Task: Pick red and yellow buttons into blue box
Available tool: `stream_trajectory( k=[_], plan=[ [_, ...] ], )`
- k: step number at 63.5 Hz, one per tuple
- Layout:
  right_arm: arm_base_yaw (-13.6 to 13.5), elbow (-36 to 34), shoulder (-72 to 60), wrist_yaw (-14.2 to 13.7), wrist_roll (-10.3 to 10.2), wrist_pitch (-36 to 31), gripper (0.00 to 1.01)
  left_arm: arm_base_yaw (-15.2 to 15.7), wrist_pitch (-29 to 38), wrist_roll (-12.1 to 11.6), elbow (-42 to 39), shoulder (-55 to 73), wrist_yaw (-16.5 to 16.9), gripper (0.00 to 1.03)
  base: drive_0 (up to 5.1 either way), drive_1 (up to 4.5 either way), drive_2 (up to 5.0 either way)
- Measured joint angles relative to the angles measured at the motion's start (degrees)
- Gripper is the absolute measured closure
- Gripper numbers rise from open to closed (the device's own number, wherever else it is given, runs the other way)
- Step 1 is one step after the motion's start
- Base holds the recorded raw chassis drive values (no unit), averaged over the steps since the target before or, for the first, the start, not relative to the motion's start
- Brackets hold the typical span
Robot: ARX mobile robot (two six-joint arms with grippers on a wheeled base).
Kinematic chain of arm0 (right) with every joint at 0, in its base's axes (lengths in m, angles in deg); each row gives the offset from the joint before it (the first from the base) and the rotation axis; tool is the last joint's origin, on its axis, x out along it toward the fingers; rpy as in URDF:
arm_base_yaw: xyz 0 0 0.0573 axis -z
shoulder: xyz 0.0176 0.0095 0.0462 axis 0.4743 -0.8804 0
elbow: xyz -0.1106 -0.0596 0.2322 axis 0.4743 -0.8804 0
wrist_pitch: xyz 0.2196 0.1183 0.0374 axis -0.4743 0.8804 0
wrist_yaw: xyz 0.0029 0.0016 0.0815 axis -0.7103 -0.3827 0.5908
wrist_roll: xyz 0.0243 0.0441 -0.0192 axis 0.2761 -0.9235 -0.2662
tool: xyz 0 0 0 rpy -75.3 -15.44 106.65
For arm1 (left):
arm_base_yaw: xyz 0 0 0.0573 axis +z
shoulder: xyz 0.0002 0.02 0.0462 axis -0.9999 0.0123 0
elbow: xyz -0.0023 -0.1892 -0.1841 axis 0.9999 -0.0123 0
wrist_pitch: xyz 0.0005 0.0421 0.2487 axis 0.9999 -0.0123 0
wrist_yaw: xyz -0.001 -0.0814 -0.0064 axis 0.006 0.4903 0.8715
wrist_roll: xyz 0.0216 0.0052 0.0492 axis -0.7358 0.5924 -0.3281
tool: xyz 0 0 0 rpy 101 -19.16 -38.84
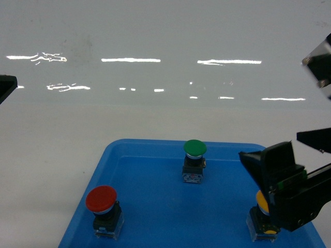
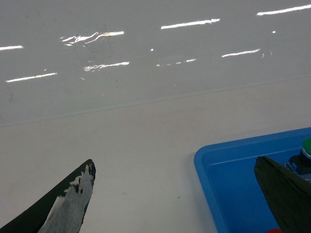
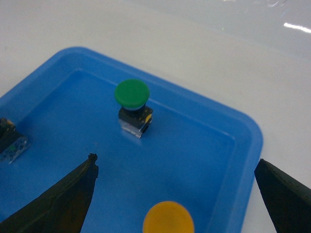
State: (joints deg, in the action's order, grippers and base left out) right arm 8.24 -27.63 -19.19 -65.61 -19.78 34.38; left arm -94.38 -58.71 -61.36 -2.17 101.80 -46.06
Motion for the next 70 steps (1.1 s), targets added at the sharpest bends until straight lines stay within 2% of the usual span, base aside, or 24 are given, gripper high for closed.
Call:
stream_trajectory(
  k=[9,18,25,27,38,49,58,70],
  plan=[
    [-1.38,0.35,-2.86,-0.46,0.31,0.94,0.03,0.0,-0.02,0.0,0.0,0.02,0.0,0.05,0.0,0.0,0.0],
    [-2.1,0.59,-7.54,-1.36,0.9,-1.6,0.03,0.0,-0.02,-0.04,0.0,0.0,0.0,0.05,0.0,0.0,0.0],
    [-2.05,1.42,-11.02,-1.7,1.55,-2.03,0.03,0.0,-0.02,-0.02,0.0,0.0,0.0,0.05,0.0,0.0,0.0],
    [-2.05,1.7,-12.63,-1.9,2.34,-2.36,0.03,0.0,0.0,-0.04,0.0,0.0,0.0,0.05,0.0,0.0,0.0],
    [-1.97,2.45,-17.11,-2.23,2.91,-3.37,0.03,0.0,-0.02,-0.04,0.0,0.02,0.0,0.05,0.0,0.0,0.0],
    [-0.85,3.98,-22.05,-2.73,4.35,-3.82,0.03,0.0,-0.04,-0.13,0.0,0.02,0.0,0.05,0.0,0.0,0.0],
    [-1.2,4.13,-24.61,-3.5,5.27,-5.38,0.03,0.0,0.0,-0.22,0.0,0.02,0.0,0.05,0.0,0.0,0.0],
    [-4.63,4.02,-24.98,-3.96,5.2,-7.5,0.36,0.0,-0.02,-0.24,0.0,0.02,0.0,0.05,0.0,0.0,0.0]
  ],
)
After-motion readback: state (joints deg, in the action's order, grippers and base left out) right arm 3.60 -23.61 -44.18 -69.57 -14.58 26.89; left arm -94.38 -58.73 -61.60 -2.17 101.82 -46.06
